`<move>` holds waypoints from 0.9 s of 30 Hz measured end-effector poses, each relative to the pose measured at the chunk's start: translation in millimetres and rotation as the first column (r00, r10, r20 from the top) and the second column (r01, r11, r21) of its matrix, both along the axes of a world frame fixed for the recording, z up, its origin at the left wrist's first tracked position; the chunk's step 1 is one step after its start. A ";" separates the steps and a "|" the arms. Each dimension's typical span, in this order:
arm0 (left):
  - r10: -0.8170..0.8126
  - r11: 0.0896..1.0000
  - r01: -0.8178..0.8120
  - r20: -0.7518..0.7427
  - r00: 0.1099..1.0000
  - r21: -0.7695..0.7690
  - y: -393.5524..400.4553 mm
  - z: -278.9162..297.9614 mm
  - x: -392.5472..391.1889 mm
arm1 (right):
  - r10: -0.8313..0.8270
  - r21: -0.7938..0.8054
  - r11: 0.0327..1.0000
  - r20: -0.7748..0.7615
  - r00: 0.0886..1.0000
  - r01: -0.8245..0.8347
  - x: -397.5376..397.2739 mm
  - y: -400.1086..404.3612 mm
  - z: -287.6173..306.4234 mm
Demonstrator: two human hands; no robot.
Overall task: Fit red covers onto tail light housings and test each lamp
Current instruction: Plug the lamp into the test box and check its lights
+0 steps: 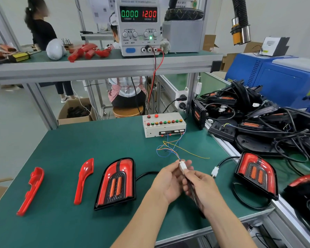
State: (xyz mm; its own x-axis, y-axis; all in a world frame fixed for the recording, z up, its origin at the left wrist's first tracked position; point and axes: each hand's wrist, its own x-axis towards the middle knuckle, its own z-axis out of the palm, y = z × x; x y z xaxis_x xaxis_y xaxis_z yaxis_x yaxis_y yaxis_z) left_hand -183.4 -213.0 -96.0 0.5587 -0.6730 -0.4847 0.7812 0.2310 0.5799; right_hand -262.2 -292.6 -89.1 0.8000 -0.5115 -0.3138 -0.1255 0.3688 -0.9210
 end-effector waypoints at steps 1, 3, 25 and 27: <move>-0.027 1.000 0.027 -0.023 0.999 -0.006 -0.7 -1.0 -2.8 | -0.016 0.014 1.000 0.007 1.000 0.015 1.3 2.4 -0.5; -0.053 0.998 0.050 -0.081 0.995 -0.033 -1.1 -1.7 -7.4 | -0.052 0.018 0.998 0.013 0.999 0.052 3.3 6.4 -1.7; 0.326 0.898 -0.353 0.140 0.935 0.264 10.3 16.1 -31.2 | 0.048 -0.603 0.781 -0.208 0.977 -0.166 0.8 13.7 -10.9; 0.319 0.816 -0.476 0.431 0.844 0.329 21.2 14.5 -42.2 | 0.006 -0.768 0.582 -0.322 0.947 -0.265 -3.8 16.7 -10.4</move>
State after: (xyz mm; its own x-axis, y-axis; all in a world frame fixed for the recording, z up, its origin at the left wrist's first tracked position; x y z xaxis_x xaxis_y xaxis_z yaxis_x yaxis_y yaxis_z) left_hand -225.6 -191.7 -81.4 0.9114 -0.1368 -0.3880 0.4068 0.1581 0.8997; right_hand -266.0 -275.9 -99.5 0.8354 -0.5484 -0.0383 -0.3853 -0.5345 -0.7522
